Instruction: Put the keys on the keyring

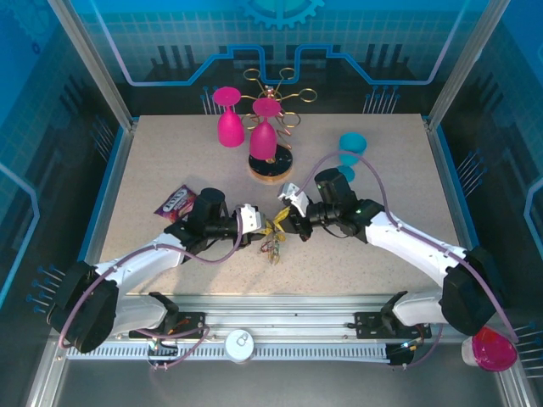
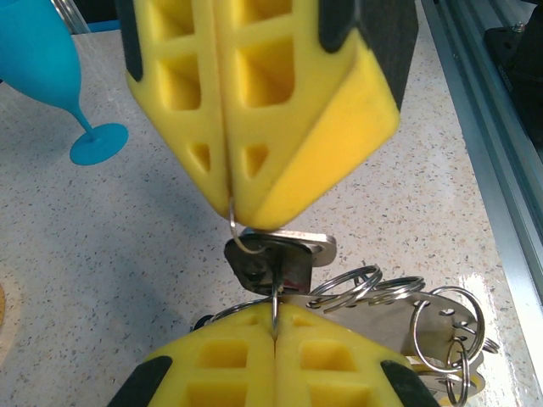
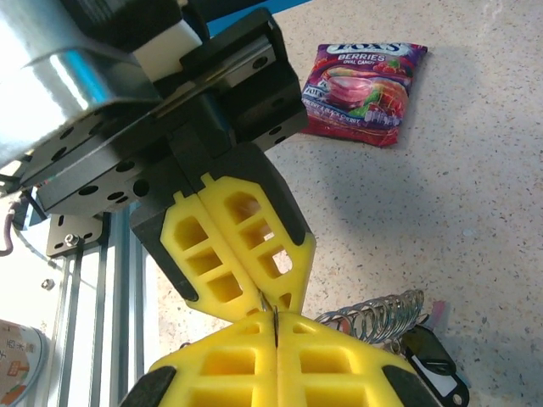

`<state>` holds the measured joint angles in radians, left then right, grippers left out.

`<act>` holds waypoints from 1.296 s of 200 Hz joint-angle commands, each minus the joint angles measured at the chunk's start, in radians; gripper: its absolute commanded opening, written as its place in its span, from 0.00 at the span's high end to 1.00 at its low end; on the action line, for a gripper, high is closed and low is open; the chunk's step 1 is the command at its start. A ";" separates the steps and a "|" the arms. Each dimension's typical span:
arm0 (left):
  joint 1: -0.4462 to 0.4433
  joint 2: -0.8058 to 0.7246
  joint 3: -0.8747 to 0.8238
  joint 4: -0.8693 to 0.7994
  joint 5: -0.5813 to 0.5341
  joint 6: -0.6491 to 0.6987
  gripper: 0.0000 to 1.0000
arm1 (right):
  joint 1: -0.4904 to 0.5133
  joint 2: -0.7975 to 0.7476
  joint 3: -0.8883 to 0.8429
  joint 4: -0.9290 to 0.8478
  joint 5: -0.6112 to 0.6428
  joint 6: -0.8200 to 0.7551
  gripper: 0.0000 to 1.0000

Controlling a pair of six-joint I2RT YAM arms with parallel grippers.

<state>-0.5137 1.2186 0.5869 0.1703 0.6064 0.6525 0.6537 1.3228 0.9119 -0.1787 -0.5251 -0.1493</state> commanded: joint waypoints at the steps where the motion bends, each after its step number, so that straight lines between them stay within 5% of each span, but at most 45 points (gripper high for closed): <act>1: -0.008 0.005 0.001 0.026 0.017 -0.013 1.00 | 0.013 -0.001 0.029 -0.036 0.030 -0.036 1.00; 194: -0.008 0.011 0.002 0.032 0.016 -0.020 1.00 | 0.034 0.044 0.039 0.001 -0.018 -0.003 1.00; 259: -0.008 0.004 -0.002 0.040 0.015 -0.020 1.00 | 0.035 0.055 0.042 0.003 0.057 0.019 1.00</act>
<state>-0.5137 1.2224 0.5869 0.1741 0.5976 0.6514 0.6739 1.3617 0.9253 -0.1898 -0.5198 -0.1471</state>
